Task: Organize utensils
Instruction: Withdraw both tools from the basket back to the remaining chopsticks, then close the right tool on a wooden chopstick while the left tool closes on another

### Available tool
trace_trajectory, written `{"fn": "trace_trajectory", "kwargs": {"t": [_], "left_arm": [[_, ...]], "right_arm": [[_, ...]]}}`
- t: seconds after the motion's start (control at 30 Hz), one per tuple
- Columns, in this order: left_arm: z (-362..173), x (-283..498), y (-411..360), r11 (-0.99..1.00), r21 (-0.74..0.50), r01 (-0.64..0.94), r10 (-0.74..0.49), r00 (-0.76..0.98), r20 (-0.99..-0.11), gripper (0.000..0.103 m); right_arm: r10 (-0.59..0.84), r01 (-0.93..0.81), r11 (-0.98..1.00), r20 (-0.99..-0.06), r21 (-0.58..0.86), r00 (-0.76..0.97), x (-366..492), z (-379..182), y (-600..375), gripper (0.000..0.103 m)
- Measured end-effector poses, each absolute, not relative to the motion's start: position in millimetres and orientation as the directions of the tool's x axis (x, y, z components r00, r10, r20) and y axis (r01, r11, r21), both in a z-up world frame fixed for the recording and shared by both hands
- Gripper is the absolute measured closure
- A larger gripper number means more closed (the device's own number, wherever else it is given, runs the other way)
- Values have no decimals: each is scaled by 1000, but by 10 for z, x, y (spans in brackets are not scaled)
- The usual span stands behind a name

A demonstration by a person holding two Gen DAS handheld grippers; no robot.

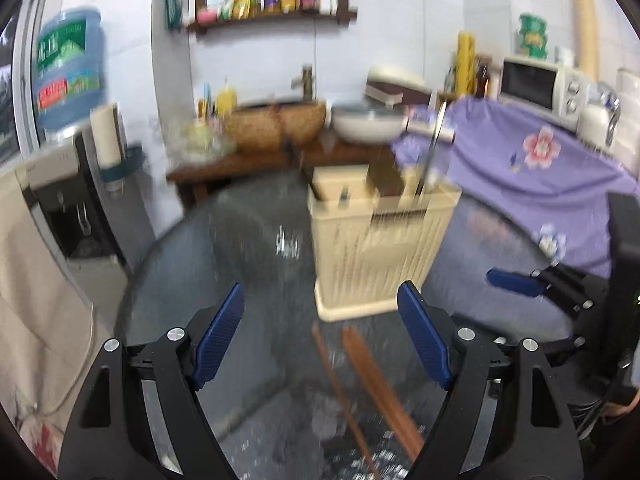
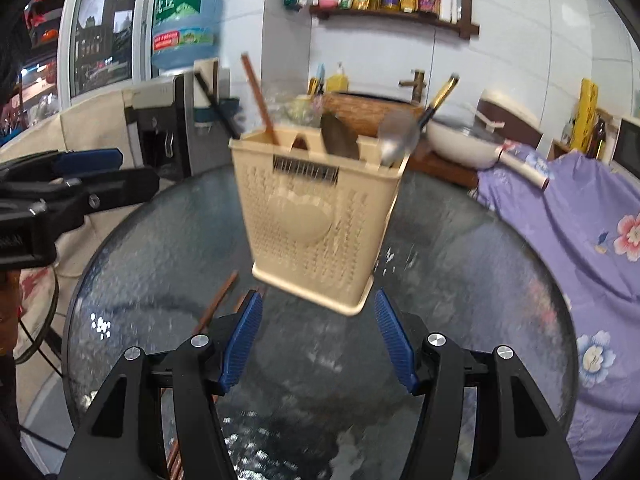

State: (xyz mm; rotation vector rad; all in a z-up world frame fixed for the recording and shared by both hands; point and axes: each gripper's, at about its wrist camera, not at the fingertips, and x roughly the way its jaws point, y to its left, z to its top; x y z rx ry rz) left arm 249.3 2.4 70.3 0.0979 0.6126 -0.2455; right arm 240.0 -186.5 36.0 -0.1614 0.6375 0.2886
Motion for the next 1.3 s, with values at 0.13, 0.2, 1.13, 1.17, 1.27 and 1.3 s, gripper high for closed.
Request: {"fn": "trace_trajectory", "kwargs": {"t": [0.13, 0.2, 1.13, 1.17, 1.27, 1.3], "left_arm": [[252, 2606, 81, 968, -1, 250, -183, 706, -684, 39], [62, 2652, 85, 967, -9, 255, -182, 667, -722, 46], [-468, 2963, -70, 962, -37, 272, -185, 543, -819, 74], [-465, 2989, -67, 963, -36, 268, -182, 541, -821, 75], [-453, 3086, -54, 965, -53, 258, -188, 531, -826, 76], [-452, 3112, -53, 965, -55, 257, -188, 529, -828, 77]], "right_arm": [[249, -341, 940, -686, 1, 683, 2409, 79, -1792, 46], [262, -354, 935, -714, 21, 650, 2416, -19, -1746, 46], [193, -336, 942, -854, 23, 483, 2714, -356, -1315, 74], [191, -332, 943, -858, 26, 477, 2749, -353, -1296, 75], [182, -316, 948, -862, 27, 473, 2825, -353, -1253, 81], [180, -310, 950, -862, 28, 473, 2849, -353, -1240, 84]]}}
